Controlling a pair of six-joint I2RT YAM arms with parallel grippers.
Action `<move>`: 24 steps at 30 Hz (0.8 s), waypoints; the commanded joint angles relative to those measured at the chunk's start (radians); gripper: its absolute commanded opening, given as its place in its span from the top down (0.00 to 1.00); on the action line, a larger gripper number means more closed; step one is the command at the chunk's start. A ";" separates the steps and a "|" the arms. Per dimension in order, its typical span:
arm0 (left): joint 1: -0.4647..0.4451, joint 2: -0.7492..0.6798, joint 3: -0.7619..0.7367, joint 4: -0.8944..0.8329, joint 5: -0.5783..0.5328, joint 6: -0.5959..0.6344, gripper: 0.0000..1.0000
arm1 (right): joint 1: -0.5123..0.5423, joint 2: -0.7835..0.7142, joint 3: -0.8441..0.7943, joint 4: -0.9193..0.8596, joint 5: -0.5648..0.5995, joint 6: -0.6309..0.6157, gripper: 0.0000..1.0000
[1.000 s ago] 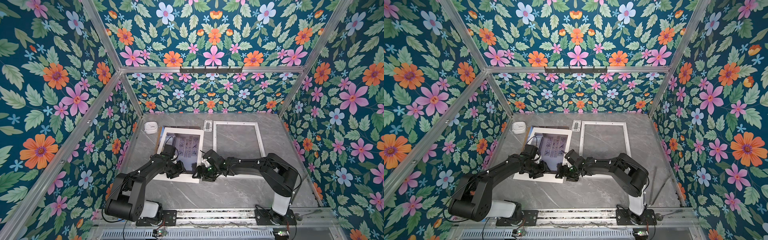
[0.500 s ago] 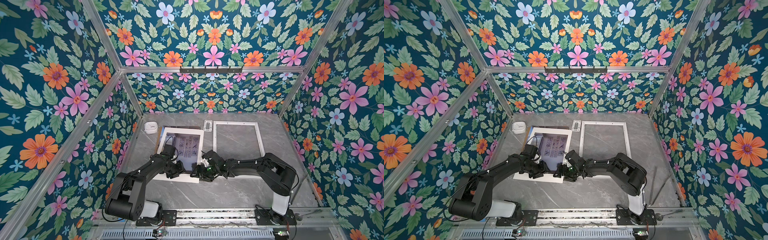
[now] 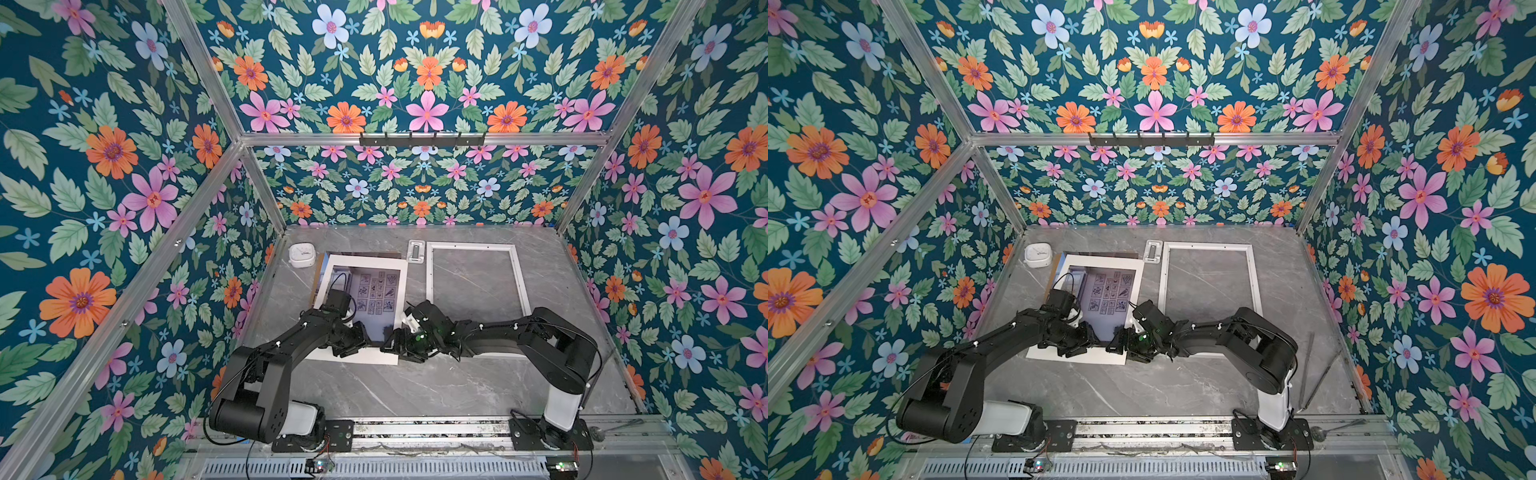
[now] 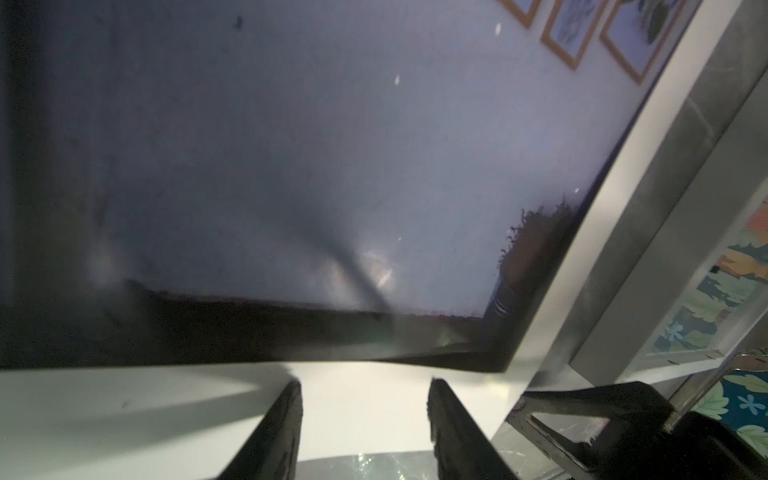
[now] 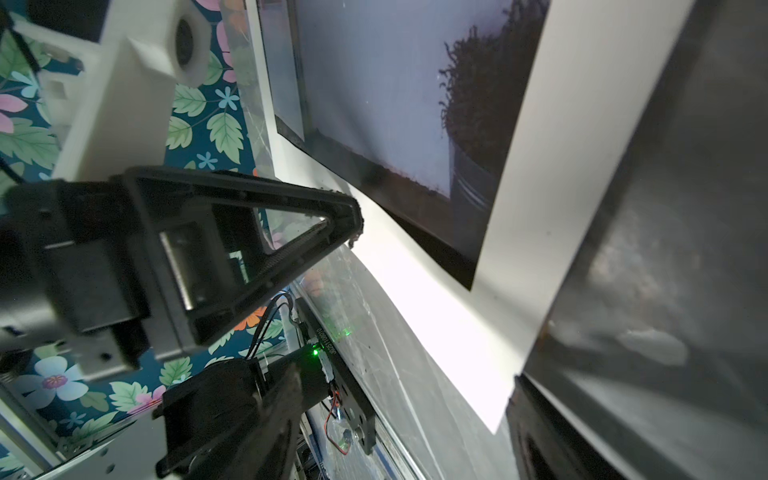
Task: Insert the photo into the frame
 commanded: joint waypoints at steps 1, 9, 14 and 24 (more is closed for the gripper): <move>0.000 0.012 -0.016 -0.017 -0.033 0.018 0.48 | 0.002 0.002 0.023 0.106 -0.047 -0.020 0.23; 0.001 -0.002 -0.010 -0.025 -0.036 0.019 0.48 | 0.000 -0.010 0.007 0.105 -0.013 0.008 0.27; 0.000 -0.002 -0.012 -0.025 -0.036 0.020 0.48 | -0.002 -0.028 -0.043 0.174 -0.004 0.042 0.31; 0.000 -0.010 -0.012 -0.028 -0.036 0.018 0.48 | -0.002 -0.034 -0.077 0.296 -0.028 0.048 0.39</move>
